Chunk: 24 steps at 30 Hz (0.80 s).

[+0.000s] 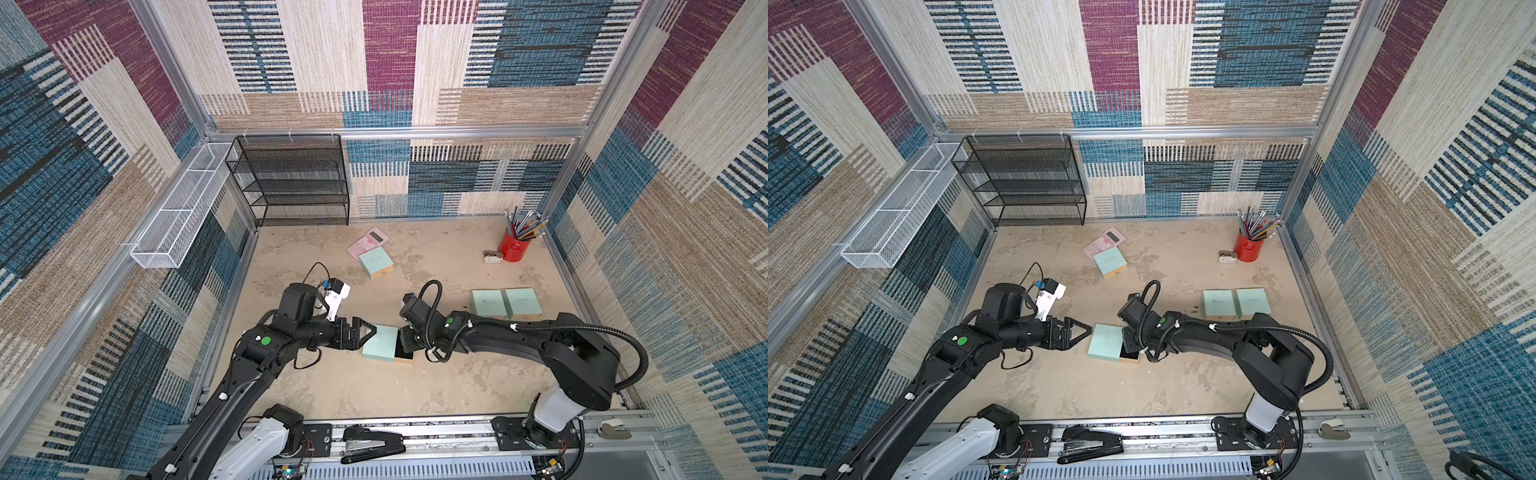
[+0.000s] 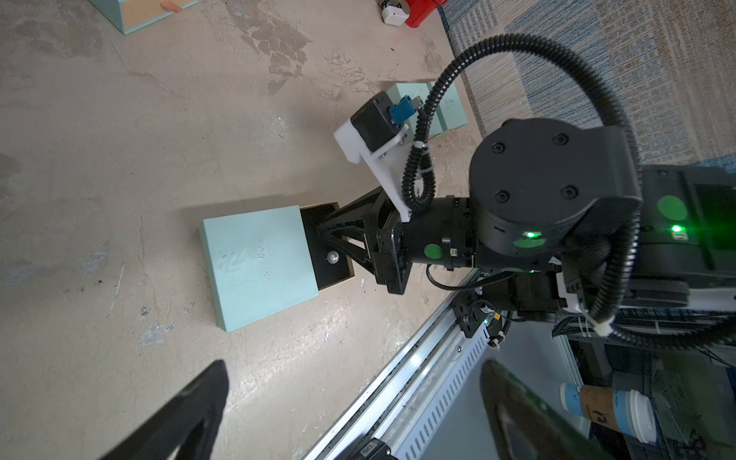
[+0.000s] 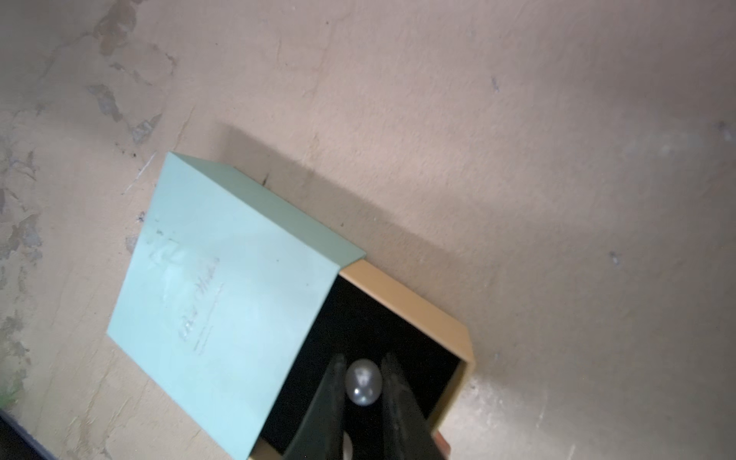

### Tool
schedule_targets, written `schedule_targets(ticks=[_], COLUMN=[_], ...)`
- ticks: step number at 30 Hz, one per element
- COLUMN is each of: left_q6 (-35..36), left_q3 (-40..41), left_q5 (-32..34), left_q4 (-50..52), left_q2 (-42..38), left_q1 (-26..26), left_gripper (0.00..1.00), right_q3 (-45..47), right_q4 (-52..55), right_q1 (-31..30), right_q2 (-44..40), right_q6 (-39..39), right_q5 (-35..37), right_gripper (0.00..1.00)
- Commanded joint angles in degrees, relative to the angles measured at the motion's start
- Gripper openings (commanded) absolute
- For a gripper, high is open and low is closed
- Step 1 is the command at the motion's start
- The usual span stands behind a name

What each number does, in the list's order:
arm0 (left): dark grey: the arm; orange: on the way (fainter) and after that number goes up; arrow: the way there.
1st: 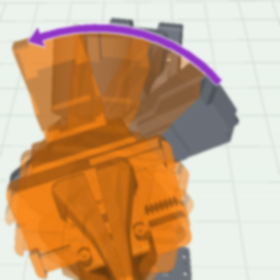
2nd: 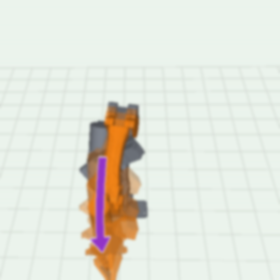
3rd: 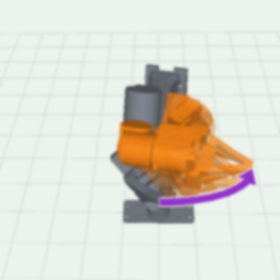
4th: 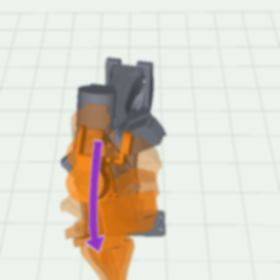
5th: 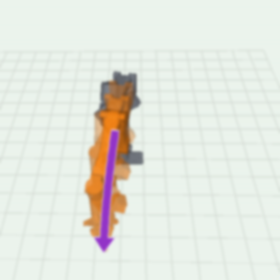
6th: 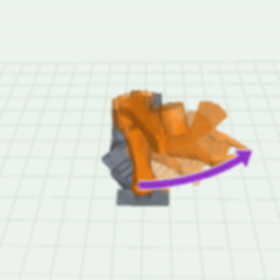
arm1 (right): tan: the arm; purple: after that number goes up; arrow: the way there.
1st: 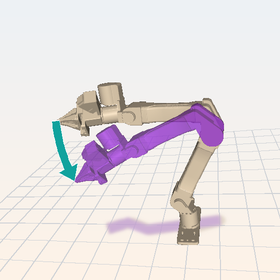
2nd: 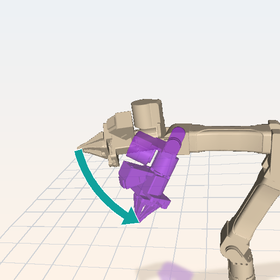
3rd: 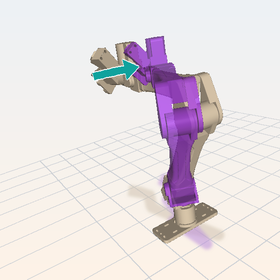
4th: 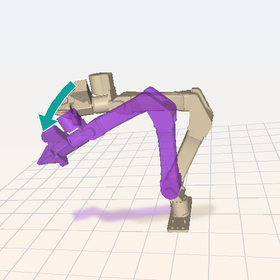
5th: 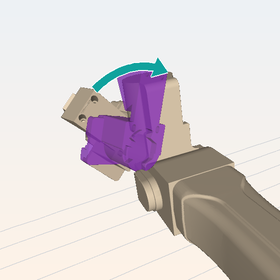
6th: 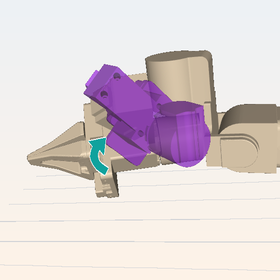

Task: Take out the earrings from the drawer-style jewelry box
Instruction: Pick up the earring from the drawer.

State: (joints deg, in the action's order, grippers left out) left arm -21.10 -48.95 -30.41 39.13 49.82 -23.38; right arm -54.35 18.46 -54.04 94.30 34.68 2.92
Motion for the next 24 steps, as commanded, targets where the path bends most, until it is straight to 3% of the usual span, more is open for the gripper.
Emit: schedule_targets(ticks=[1, 24], left_q6=[0.48, 0.38], left_q3=[0.13, 0.2], left_q5=[-0.88, -1.47], left_q4=[-1.3, -1.61], left_q2=[-0.04, 0.36], left_q1=[0.17, 0.35], left_gripper=[0.98, 0.98], right_q3=[0.14, 0.82], right_q4=[-1.98, -2.28], right_q1=[-0.12, -0.16], right_q2=[-1.11, -1.81], right_q6=[0.41, 0.64], right_q5=[-0.93, -1.27], right_gripper=[0.18, 0.17])
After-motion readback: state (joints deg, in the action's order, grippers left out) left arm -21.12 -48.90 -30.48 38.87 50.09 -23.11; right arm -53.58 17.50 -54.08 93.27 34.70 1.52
